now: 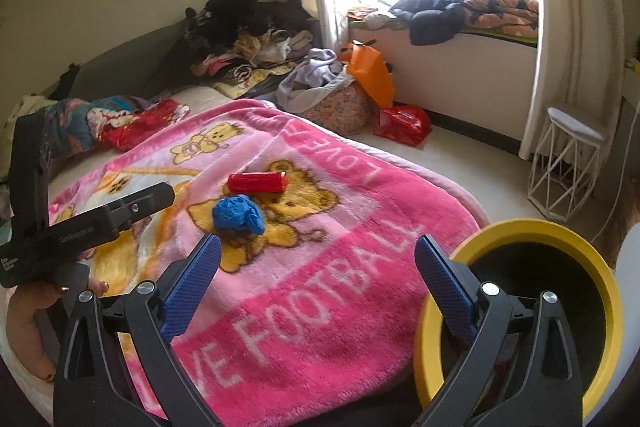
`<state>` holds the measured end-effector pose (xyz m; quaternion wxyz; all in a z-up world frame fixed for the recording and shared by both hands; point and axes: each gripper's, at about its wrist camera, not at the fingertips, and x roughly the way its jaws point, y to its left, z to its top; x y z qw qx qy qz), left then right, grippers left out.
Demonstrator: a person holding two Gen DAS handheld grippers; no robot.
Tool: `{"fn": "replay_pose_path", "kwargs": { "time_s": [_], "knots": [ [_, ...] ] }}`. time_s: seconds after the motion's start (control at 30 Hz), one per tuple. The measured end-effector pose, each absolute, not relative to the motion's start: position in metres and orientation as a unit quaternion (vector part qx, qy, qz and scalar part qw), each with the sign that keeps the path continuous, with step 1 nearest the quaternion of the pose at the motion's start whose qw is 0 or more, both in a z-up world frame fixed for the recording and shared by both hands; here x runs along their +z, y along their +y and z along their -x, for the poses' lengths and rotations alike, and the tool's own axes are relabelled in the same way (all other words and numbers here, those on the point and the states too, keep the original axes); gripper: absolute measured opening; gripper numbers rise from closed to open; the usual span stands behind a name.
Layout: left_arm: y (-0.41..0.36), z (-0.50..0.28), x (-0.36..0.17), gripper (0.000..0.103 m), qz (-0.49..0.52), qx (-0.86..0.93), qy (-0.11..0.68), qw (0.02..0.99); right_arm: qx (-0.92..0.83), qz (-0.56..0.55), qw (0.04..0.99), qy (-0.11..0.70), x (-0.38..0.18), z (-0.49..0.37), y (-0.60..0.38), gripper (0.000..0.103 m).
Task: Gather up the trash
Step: 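Move both tools back over the blanket toward the red can and blue glove, then grasp the red can with the left tool while the right tool grasps the blue glove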
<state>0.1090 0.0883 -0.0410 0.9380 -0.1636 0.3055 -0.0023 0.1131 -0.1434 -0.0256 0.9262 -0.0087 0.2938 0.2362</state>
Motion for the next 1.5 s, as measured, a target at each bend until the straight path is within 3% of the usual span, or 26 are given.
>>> {"fn": "replay_pose_path", "kwargs": {
  "time_s": [0.77, 1.03, 1.4, 1.5],
  "knots": [
    [0.144, -0.162, -0.055, 0.092, 0.160, 0.047, 0.331, 0.929, 0.303, 0.052, 0.894, 0.327, -0.065, -0.162, -0.062, 0.094],
    [0.152, -0.200, -0.062, 0.092, 0.157, 0.040, 0.349, 0.923, 0.303, 0.033, 0.880, 0.364, -0.088, -0.190, -0.047, 0.065],
    [0.144, -0.262, -0.079, 0.092, 0.083, -0.010, 0.403, 0.911, 0.325, 0.024, 0.859, 0.395, -0.112, -0.214, -0.028, 0.050],
    [0.139, -0.275, -0.083, 0.092, 0.058, -0.030, 0.413, 0.908, 0.329, 0.030, 0.852, 0.405, -0.118, -0.219, -0.020, 0.037]
  ]
}}
